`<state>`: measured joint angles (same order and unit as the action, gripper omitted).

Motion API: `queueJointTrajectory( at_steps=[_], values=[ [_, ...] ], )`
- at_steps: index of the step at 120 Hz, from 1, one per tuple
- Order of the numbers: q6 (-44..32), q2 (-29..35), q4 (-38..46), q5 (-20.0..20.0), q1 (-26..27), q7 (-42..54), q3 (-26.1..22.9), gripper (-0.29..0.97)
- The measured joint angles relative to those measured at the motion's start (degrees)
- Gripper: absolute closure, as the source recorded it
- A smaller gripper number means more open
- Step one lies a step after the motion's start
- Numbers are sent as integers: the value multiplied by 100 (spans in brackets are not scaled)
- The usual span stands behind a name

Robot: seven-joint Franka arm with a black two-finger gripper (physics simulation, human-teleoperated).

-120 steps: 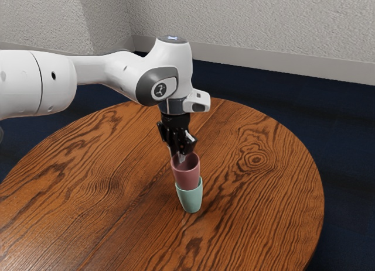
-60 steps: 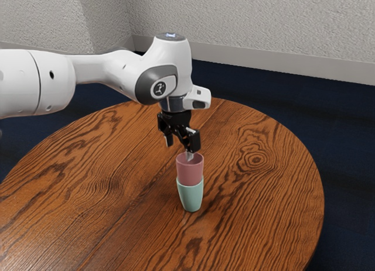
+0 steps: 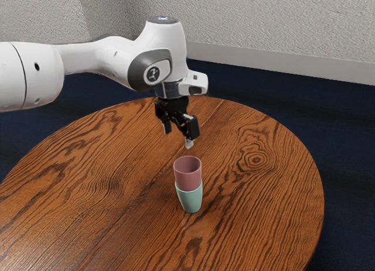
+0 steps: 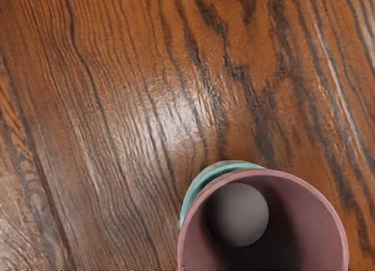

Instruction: Place the left cup onto the right cup

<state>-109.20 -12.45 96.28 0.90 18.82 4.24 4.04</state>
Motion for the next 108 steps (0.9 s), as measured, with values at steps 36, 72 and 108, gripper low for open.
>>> queueJointTrajectory(
  at_steps=[36,72,108],
  values=[
    [535,282,-293,-5,-233,20,-47,0],
    [1208,555,-530,-40,-656,30,-60,0],
    [1774,823,-843,-27,-948,31,-53,0]
  ],
)
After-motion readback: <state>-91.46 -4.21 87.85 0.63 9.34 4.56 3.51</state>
